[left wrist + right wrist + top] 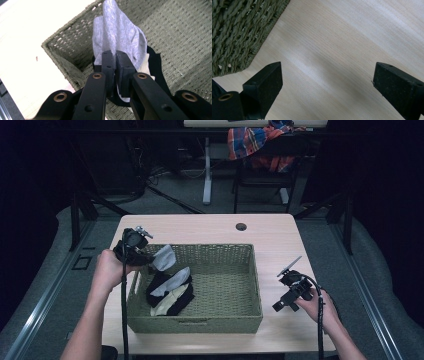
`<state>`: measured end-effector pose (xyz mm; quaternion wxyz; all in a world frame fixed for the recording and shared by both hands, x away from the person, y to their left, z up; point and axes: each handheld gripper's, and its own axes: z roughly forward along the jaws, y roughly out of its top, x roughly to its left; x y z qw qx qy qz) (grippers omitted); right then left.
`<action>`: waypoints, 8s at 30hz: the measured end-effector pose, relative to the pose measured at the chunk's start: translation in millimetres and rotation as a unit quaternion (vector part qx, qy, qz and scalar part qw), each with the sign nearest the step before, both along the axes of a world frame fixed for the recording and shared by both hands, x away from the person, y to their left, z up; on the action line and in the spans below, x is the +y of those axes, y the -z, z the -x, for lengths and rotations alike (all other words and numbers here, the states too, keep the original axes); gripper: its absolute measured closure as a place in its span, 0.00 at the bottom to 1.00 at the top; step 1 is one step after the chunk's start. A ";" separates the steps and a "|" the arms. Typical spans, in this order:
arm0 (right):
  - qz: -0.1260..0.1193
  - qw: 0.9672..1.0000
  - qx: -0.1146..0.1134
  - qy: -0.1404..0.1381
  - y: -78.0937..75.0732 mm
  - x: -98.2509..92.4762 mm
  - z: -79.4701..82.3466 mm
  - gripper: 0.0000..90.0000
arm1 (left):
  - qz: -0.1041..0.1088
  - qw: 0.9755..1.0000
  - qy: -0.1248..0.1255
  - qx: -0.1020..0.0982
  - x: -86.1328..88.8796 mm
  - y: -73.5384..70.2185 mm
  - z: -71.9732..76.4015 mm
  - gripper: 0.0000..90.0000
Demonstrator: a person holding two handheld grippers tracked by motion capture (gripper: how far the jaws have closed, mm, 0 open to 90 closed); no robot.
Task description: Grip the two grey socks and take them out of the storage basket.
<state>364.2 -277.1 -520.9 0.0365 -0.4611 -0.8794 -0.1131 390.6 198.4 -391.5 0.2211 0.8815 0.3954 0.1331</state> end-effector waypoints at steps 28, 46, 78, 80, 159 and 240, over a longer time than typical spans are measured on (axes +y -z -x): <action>-0.001 1.000 0.003 -0.001 -0.7 0.7 0.1 0.10 | 0.023 0.996 -0.076 -0.039 59.3 -21.1 5.8 0.96; 0.003 1.000 0.005 -0.005 -0.1 0.3 -0.7 0.10 | 0.024 0.988 -0.148 -0.040 101.6 -8.1 -0.8 0.96; 0.004 1.000 0.008 -0.012 -1.9 1.6 0.1 0.10 | 0.003 0.980 -0.195 0.034 128.7 62.1 -26.2 0.96; 0.007 1.000 0.005 -0.009 -1.3 1.7 0.0 0.11 | 0.003 0.979 -0.198 0.041 129.2 67.7 -27.8 0.96; -0.005 1.000 0.003 0.002 0.0 -0.1 1.8 0.12 | -0.034 0.997 0.001 0.074 -26.9 61.1 -20.7 0.14; 0.003 1.000 0.006 -0.006 -3.3 -1.8 1.7 0.13 | 0.004 0.999 -0.051 -0.003 34.8 -1.3 -2.7 0.95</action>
